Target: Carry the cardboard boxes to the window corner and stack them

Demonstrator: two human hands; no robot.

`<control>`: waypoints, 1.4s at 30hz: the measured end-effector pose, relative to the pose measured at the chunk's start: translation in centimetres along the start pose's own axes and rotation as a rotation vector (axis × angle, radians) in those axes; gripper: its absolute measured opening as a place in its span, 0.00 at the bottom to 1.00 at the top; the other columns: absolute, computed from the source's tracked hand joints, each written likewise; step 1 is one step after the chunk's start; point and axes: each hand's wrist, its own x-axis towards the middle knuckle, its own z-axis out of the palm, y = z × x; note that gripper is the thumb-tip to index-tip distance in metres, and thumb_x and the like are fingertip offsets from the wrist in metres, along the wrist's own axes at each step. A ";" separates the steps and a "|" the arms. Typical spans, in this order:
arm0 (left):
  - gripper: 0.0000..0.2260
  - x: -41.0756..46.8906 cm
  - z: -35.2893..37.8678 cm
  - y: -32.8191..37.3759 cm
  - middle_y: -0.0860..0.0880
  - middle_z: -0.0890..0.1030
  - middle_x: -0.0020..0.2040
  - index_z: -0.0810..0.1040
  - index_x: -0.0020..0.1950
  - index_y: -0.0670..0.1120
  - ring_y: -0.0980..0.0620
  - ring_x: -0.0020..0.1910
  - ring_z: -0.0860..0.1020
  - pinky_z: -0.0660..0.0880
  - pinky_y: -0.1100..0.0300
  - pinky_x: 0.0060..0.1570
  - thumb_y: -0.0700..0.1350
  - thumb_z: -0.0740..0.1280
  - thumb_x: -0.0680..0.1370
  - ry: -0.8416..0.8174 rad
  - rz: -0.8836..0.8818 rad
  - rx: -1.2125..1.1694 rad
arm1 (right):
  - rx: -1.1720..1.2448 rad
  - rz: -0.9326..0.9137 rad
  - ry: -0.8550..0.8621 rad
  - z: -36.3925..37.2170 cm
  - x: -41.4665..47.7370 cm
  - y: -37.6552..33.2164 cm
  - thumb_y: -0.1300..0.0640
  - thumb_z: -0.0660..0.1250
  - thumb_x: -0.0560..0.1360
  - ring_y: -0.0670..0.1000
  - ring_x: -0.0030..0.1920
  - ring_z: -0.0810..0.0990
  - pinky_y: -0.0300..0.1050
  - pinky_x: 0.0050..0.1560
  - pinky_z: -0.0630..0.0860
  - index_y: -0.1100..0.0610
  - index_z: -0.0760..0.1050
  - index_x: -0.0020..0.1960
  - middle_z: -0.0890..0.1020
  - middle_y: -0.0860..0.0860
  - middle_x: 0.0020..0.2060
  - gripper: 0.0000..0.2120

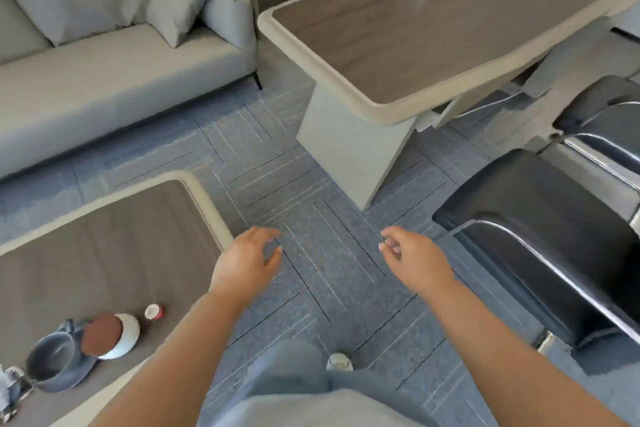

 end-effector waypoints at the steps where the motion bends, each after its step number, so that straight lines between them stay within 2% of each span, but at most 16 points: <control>1: 0.13 1.0 -0.5 -0.4 0.50 0.78 0.58 0.75 0.61 0.47 0.49 0.56 0.77 0.74 0.56 0.52 0.47 0.63 0.78 0.010 -0.039 0.007 | -0.006 -0.049 -0.015 -0.6 2.4 -1.3 0.50 0.60 0.78 0.50 0.54 0.80 0.49 0.50 0.77 0.52 0.73 0.61 0.81 0.46 0.52 0.14; 5: 0.14 5.7 -2.0 -2.7 0.50 0.77 0.59 0.75 0.63 0.47 0.50 0.57 0.76 0.73 0.56 0.52 0.47 0.62 0.78 0.049 -0.189 0.016 | -0.016 -0.207 -0.029 -2.4 11.6 -5.8 0.50 0.60 0.78 0.50 0.53 0.79 0.49 0.50 0.76 0.53 0.73 0.61 0.81 0.47 0.53 0.14; 9: 0.14 12.7 -3.0 -4.8 0.49 0.78 0.58 0.75 0.62 0.46 0.50 0.56 0.77 0.74 0.56 0.51 0.47 0.62 0.78 0.091 -0.241 0.012 | -0.012 -0.297 -0.022 -3.4 20.5 -8.7 0.51 0.61 0.78 0.50 0.51 0.79 0.48 0.50 0.76 0.54 0.73 0.61 0.81 0.47 0.51 0.14; 18: 0.15 33.5 -8.8 -6.5 0.50 0.76 0.60 0.72 0.64 0.47 0.50 0.58 0.75 0.74 0.56 0.51 0.49 0.60 0.79 0.071 -0.120 0.036 | -0.105 -0.239 -0.136 -4.0 36.8 -12.4 0.49 0.59 0.79 0.48 0.53 0.79 0.45 0.50 0.76 0.52 0.71 0.64 0.80 0.46 0.54 0.15; 22: 0.15 41.7 -11.5 -6.3 0.50 0.76 0.61 0.72 0.65 0.46 0.50 0.59 0.75 0.75 0.54 0.53 0.48 0.60 0.79 0.112 -0.105 0.002 | -0.093 -0.197 -0.139 -4.8 42.7 -13.5 0.50 0.60 0.78 0.49 0.54 0.79 0.44 0.50 0.74 0.53 0.73 0.62 0.81 0.47 0.53 0.14; 26: 0.14 48.6 -13.1 -7.6 0.51 0.76 0.60 0.73 0.64 0.47 0.51 0.59 0.75 0.75 0.54 0.53 0.48 0.60 0.79 0.138 -0.127 -0.024 | -0.110 -0.231 -0.161 -5.2 49.6 -15.4 0.51 0.60 0.78 0.49 0.54 0.79 0.44 0.51 0.74 0.53 0.73 0.61 0.81 0.47 0.53 0.14; 33: 0.16 57.2 -16.8 -12.7 0.51 0.75 0.62 0.71 0.66 0.48 0.51 0.61 0.74 0.74 0.55 0.55 0.48 0.60 0.79 0.170 -0.294 0.030 | -0.098 -0.391 -0.216 -5.1 64.7 -23.5 0.50 0.59 0.78 0.47 0.50 0.79 0.43 0.46 0.74 0.51 0.72 0.62 0.80 0.45 0.51 0.14; 37: 0.15 60.0 -19.7 -16.4 0.50 0.76 0.61 0.72 0.65 0.48 0.50 0.59 0.74 0.73 0.56 0.53 0.47 0.61 0.78 0.218 -0.429 0.029 | -0.094 -0.546 -0.226 -5.2 72.4 -30.5 0.50 0.59 0.79 0.49 0.48 0.79 0.47 0.45 0.77 0.53 0.72 0.63 0.81 0.46 0.51 0.14; 42: 0.14 62.3 -22.3 -22.3 0.51 0.77 0.60 0.73 0.63 0.48 0.52 0.58 0.75 0.74 0.56 0.52 0.48 0.62 0.78 0.274 -0.581 0.004 | -0.081 -0.648 -0.207 -4.1 79.7 -39.3 0.51 0.59 0.79 0.50 0.50 0.80 0.48 0.47 0.77 0.53 0.72 0.62 0.81 0.46 0.51 0.14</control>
